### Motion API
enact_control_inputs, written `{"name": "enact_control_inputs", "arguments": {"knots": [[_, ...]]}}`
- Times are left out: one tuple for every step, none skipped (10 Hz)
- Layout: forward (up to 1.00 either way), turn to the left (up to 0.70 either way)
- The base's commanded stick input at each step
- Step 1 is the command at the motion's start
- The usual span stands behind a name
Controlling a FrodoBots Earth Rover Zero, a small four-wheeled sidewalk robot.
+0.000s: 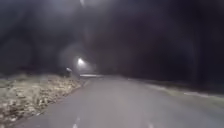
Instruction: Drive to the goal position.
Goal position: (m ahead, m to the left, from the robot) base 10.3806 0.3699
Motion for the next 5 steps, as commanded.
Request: {"name": "enact_control_inputs", "arguments": {"knots": [[1.00,0.05],[1.00,0.05],[1.00,0.05],[1.00,0.05],[1.00,0.05]]}}
